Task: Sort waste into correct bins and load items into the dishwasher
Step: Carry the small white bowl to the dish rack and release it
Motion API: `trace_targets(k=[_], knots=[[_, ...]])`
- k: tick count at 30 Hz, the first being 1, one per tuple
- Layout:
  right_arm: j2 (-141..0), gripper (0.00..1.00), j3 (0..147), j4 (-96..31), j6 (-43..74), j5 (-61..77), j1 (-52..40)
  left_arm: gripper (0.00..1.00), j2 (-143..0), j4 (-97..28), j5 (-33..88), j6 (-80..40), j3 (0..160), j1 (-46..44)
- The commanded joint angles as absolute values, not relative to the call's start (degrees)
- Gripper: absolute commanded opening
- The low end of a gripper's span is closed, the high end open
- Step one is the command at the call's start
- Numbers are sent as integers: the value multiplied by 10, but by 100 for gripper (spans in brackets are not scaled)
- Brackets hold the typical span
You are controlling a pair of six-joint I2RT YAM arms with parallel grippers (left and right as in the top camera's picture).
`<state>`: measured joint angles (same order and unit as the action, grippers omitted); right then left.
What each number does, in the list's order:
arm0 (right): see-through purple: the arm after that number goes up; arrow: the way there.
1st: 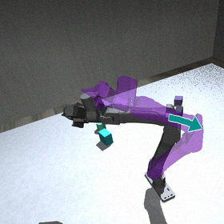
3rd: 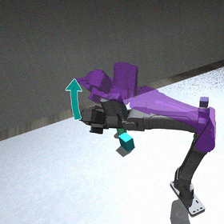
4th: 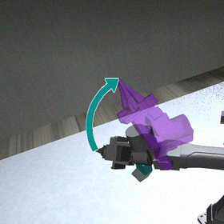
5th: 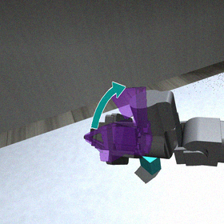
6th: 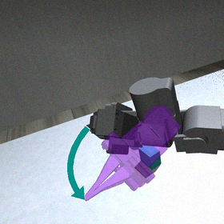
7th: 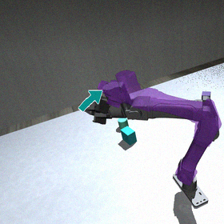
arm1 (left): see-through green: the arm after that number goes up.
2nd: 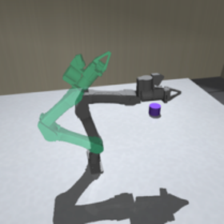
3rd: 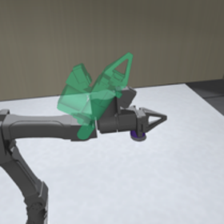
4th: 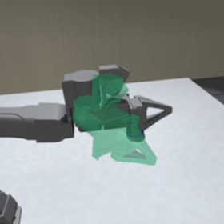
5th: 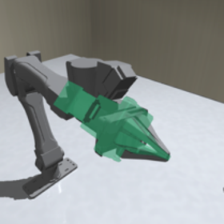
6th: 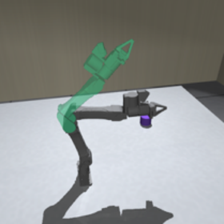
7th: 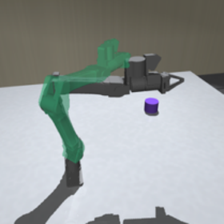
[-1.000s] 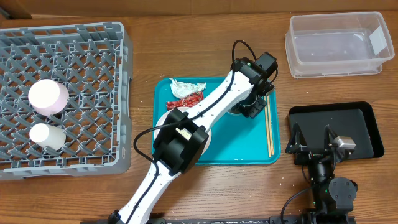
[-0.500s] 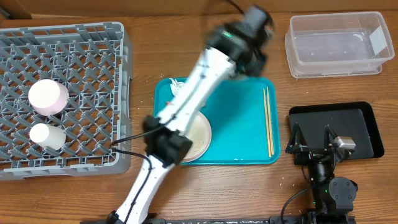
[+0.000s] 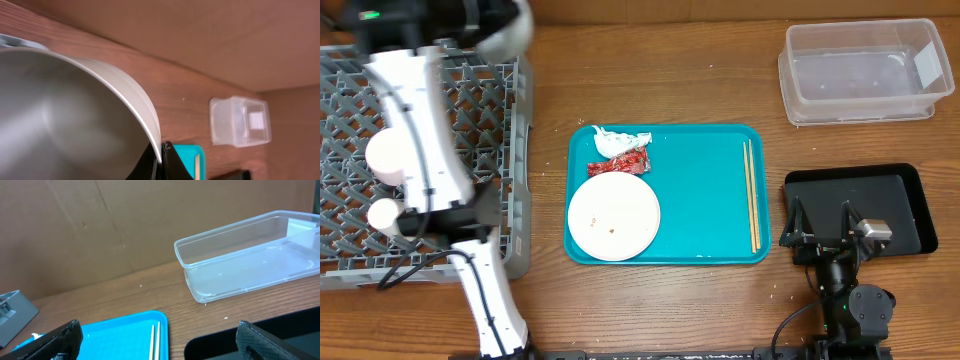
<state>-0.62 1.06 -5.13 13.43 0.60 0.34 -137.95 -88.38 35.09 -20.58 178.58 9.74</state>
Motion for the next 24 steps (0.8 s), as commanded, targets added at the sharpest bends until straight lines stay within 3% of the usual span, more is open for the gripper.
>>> trace_targets(k=[1, 8, 15, 24], knots=[[-2, 100, 5, -49, 133, 0, 5, 4, -1383, -884, 477, -155, 1779, 167], [-2, 100, 5, -49, 133, 0, 5, 4, -1385, -825, 513, -114, 1687, 273], [-2, 100, 5, -48, 133, 1, 5, 4, -1385, -640, 707, -90, 1530, 321], [-2, 100, 5, -49, 133, 0, 5, 4, -1385, -405, 776, -94, 1344, 345]])
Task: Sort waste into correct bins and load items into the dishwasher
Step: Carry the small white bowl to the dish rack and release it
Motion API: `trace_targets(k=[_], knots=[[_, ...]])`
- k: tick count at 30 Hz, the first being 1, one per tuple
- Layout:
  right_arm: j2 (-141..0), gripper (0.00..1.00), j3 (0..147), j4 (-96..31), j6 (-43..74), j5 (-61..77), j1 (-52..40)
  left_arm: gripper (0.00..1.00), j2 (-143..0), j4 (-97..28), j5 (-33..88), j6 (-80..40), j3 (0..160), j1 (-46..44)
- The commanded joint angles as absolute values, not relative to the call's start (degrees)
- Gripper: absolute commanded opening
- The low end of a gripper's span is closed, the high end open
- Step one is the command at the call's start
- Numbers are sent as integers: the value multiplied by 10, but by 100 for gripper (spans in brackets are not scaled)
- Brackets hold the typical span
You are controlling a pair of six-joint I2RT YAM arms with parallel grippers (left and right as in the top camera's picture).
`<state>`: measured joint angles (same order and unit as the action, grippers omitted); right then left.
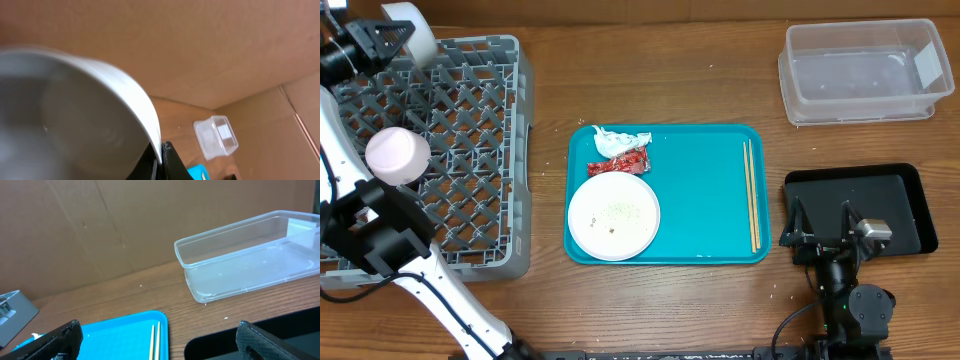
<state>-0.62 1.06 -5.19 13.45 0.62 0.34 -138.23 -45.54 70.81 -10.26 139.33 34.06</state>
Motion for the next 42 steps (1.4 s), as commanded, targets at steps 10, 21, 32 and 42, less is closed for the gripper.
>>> trace_targets(k=[10, 21, 32, 42], knots=[[-2, 100, 5, -49, 133, 0, 5, 4, -1385, -319, 697, -118, 1233, 349], [-2, 100, 5, -48, 133, 0, 5, 4, -1385, -285, 684, -144, 1211, 378], [-2, 100, 5, -49, 133, 0, 5, 19, -1385, -289, 684, -205, 1211, 402], [-2, 100, 5, -49, 133, 0, 5, 45, -1381, -303, 700, -275, 1212, 457]])
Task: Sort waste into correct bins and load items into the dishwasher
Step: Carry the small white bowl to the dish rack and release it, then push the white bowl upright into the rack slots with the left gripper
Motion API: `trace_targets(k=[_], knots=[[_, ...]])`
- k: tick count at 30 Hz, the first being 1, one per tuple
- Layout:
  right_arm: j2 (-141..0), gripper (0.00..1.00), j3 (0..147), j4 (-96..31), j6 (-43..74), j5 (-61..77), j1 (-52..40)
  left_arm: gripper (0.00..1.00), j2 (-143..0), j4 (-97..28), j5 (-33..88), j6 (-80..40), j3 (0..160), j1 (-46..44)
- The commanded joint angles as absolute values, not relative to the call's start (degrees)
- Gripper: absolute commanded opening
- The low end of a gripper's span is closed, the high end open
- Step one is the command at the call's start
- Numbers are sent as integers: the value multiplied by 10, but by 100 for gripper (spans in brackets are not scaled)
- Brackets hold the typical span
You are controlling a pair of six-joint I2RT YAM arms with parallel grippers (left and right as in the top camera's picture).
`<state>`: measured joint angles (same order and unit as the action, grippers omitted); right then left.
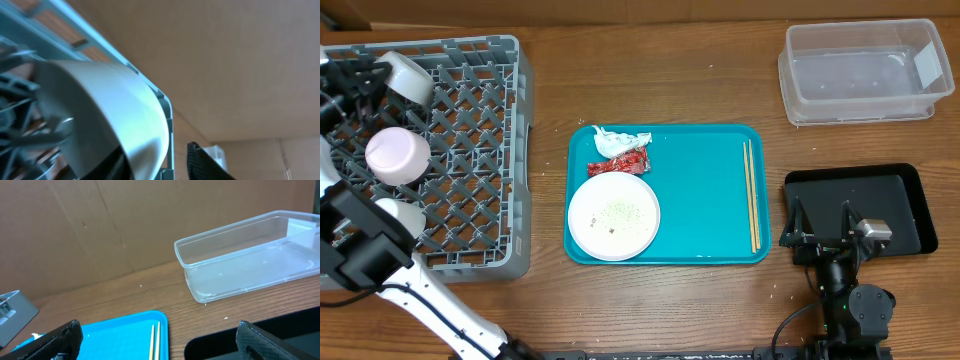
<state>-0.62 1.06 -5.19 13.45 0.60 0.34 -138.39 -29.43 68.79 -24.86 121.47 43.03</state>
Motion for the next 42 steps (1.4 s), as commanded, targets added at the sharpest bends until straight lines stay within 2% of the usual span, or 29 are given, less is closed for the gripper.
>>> trace_targets(k=[1, 6, 9, 11, 13, 16, 17, 24, 30, 33, 36, 42], knots=[[-2, 100, 5, -49, 133, 0, 5, 52, -1381, -311, 699, -280, 1214, 467], [-2, 100, 5, -49, 133, 0, 5, 58, -1373, -348, 693, -288, 1233, 514], [-2, 100, 5, -49, 133, 0, 5, 57, -1359, -377, 681, -281, 1245, 535], [-2, 100, 5, -49, 133, 0, 5, 53, -1344, -390, 673, -271, 1249, 541], [-2, 100, 5, -49, 133, 0, 5, 43, -1329, -396, 669, -259, 1249, 542], [-2, 100, 5, -49, 133, 0, 5, 10, -1304, -409, 648, -235, 1249, 533], [-2, 100, 5, -49, 133, 0, 5, 4, -1296, -421, 634, -220, 1249, 526], [-2, 100, 5, -49, 133, 0, 5, 4, -1274, -522, 427, -117, 1249, 422], [-2, 100, 5, -49, 133, 0, 5, 4, -1274, -539, 118, -100, 1249, 315], [-2, 100, 5, -49, 133, 1, 5, 4, -1274, -536, 9, -84, 1249, 275], [-2, 100, 5, -49, 133, 0, 5, 4, -1274, -531, -59, -68, 1249, 249], [-2, 100, 5, -49, 133, 0, 5, 4, -1289, -529, -124, -46, 1249, 236]])
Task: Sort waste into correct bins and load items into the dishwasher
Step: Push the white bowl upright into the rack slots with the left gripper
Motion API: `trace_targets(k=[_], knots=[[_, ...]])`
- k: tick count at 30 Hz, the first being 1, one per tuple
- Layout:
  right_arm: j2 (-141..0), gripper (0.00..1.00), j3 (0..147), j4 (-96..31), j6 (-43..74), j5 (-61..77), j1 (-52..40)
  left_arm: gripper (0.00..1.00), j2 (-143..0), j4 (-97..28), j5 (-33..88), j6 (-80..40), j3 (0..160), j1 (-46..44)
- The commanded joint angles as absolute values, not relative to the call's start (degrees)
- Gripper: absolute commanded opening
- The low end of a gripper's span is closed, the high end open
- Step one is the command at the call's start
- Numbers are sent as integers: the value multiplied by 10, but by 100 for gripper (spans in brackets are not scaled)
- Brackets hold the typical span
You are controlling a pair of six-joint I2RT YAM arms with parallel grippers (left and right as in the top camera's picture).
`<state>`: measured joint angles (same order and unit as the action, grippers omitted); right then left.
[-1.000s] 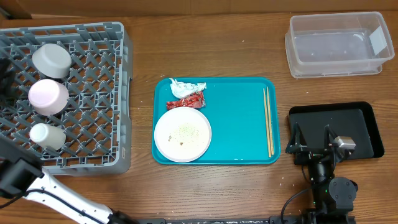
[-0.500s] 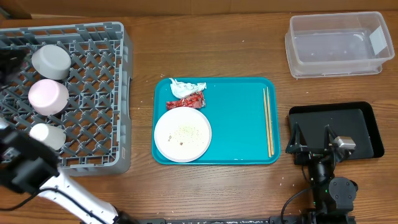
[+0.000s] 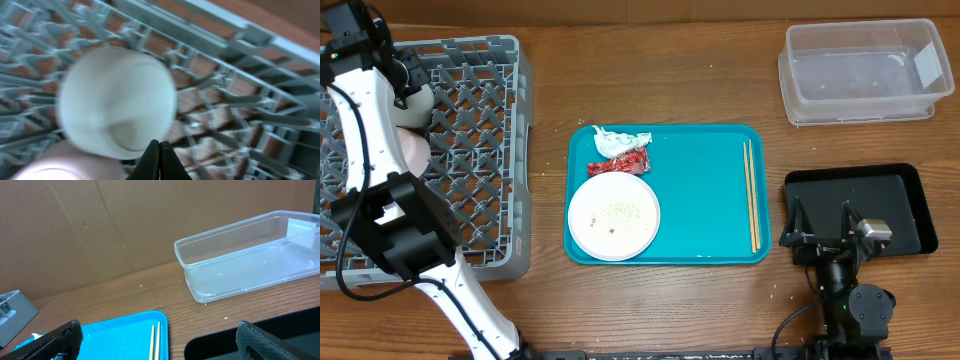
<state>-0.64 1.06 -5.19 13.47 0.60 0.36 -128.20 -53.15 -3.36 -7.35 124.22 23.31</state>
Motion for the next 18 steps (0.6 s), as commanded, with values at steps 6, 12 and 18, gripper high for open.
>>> trace_targets(k=[6, 12, 18], knots=[[-2, 100, 5, -49, 133, 1, 5, 4, -1314, -533, -127, -40, 1249, 248], [-2, 100, 5, -49, 133, 1, 5, 4, -1316, -522, -127, -40, 1249, 264], [-2, 100, 5, -49, 133, 0, 5, 4, -1311, -527, -112, -75, 1249, 289]])
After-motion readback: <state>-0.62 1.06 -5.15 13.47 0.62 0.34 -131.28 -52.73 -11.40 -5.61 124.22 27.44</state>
